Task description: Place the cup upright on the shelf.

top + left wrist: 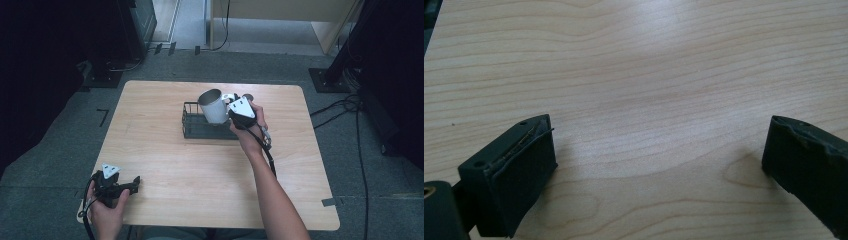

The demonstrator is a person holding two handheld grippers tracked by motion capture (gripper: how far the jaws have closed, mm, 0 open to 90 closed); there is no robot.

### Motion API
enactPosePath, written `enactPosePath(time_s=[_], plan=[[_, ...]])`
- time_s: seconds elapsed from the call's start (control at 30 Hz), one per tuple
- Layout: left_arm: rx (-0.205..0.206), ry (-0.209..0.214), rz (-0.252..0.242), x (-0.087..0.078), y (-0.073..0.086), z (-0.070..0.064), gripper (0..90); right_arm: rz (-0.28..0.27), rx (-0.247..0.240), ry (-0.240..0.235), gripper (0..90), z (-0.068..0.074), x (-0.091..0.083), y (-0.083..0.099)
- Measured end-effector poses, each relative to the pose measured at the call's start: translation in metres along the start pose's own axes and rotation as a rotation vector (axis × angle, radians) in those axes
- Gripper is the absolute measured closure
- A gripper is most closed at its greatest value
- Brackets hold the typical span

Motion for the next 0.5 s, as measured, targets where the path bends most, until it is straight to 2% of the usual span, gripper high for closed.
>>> enactPosePath(time_s=[0.1, 0.27, 0.5], plan=[[0.0, 0.0, 0.0, 0.0, 0.0, 0.0, 0.9, 0.028, 0.023, -0.024, 75.2, 0.0, -0.002, 0.008], [0.0, 0.0, 0.0, 0.0, 0.0, 0.0, 0.9, 0.046, 0.077, -0.043, 69.1, -0.006, -0.007, 0.01], [0.0, 0.0, 0.0, 0.0, 0.0, 0.0, 0.9, 0.073, 0.09, -0.069, 68.0, -0.012, -0.018, 0.014]])
Point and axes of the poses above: each handheld gripper's, and its own axes: x roughly forward along the jaws, y roughly out of its underside, z roughly to its left, the point moved 9 cm from there along x, roughly forward along the jaws, and after that the axes turned 13 degrees about x, right-handed, at the moved point
